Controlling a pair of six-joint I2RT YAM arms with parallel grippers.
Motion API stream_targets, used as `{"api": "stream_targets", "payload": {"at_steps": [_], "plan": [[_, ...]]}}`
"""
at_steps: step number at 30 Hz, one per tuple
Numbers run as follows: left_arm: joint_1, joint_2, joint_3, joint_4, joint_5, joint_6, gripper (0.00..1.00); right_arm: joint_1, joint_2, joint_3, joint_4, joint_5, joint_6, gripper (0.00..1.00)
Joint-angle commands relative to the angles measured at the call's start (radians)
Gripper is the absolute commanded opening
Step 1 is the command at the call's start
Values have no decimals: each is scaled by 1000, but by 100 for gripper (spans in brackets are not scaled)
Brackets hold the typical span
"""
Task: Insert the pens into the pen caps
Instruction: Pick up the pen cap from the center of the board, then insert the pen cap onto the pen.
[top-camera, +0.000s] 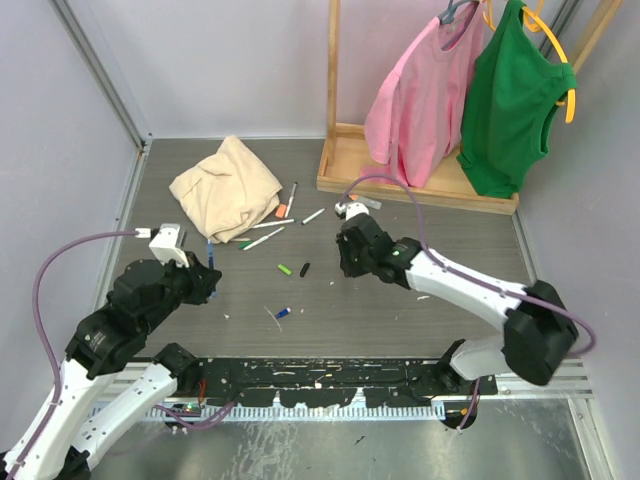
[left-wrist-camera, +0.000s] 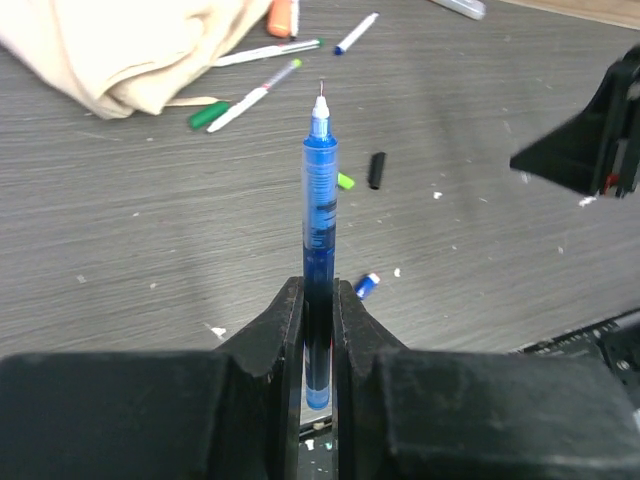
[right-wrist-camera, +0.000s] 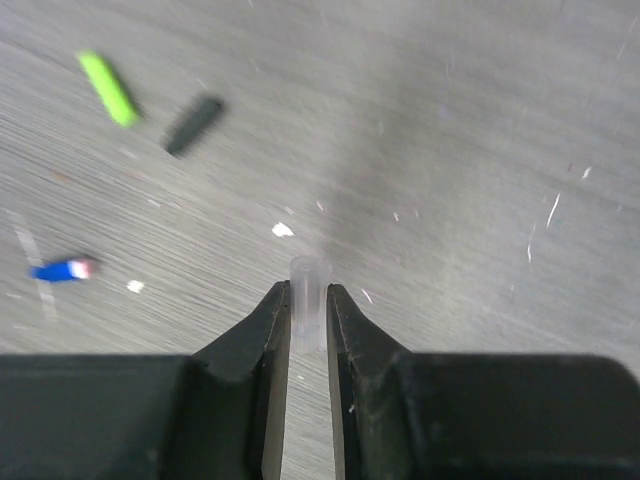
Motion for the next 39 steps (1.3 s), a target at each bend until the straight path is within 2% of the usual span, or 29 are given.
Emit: {"api": "stream_targets", "payload": {"at_steps": [1,4,9,11,14,17,22,25,27,30,39], "plan": [[0,37,11,136,158,15,0,-1,-176,-22,199,14,12,0],[0,93,13,180,255,0,0,-2,-288,-86,370,3,60,0],[-1,168,8,257,317,-43,0,-3,-430,-201,585,64,156,0],[-2,178,3,279,310,-57,0,-4,-469,-236,625,80,196,0],[-20,189,-15,338,327,-81,0,-4,-507,-244,627,20,241,0],[-90,203,-28,375,255,-103,0,-5,-540,-302,726,-50,285,0],[-356,289,-6,418,45,-106,0,-4,-584,-409,965,-135,355,0],[-523,363,21,461,-89,-82,0,-4,-600,-413,1006,-177,352,0],[-587,404,35,498,-132,-68,0,-5,-613,-414,1035,-203,351,0],[-623,447,40,562,-135,-46,0,-4,-636,-417,1072,-226,364,0],[-629,480,51,654,-68,32,0,-4,-623,-416,1210,-262,424,0]]}}
